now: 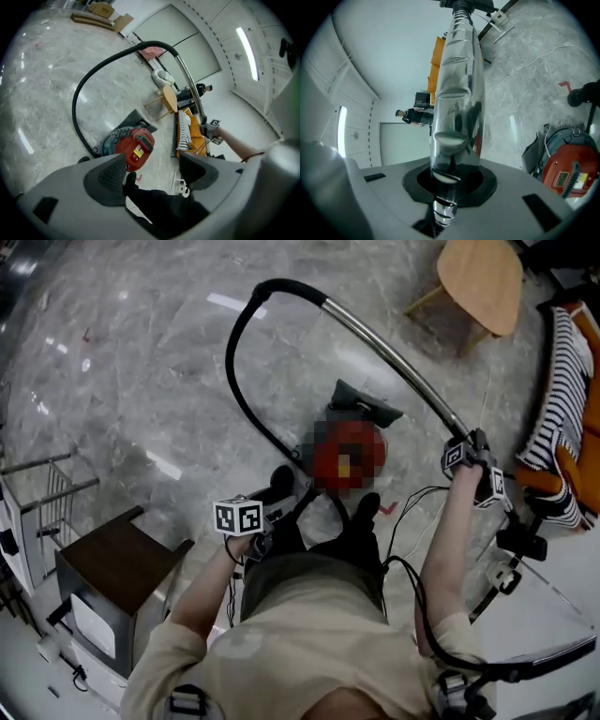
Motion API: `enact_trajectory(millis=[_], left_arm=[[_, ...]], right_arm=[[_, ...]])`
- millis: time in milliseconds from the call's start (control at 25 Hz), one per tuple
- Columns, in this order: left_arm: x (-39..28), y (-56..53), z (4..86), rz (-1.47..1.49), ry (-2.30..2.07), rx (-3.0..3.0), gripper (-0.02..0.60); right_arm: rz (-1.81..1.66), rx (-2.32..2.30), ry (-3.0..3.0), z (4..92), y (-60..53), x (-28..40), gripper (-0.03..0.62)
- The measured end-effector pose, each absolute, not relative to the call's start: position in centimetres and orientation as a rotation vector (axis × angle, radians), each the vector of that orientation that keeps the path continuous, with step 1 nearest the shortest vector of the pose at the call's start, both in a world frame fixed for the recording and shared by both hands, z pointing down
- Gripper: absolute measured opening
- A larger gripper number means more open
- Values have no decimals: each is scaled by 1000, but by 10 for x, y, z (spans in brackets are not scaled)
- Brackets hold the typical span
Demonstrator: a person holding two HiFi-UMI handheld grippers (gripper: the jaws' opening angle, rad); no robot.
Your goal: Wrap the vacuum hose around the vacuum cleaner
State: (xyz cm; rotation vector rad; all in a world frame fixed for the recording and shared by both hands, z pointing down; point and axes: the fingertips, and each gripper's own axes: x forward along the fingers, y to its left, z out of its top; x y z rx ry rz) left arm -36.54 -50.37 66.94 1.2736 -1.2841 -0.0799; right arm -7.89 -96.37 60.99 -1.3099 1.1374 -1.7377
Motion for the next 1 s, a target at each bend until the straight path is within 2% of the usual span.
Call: enact_trajectory(millis=[200, 440, 680, 1000], left_arm=[[-304, -539, 692, 6, -1191, 1299, 361], [-264, -553, 715, 101, -1121, 1290, 360], [-278, -521, 726, 234, -1169, 1222, 360], [-284, -502, 733, 193, -1201, 1115, 360]], right_arm=[[-1725, -1322, 1083, 652, -980, -22, 58], [-1714, -1328, 994, 692, -968, 43, 58], [-1633, -1362, 904, 709, -957, 117, 59], [-1530, -1317, 1037, 647, -947, 166, 58]])
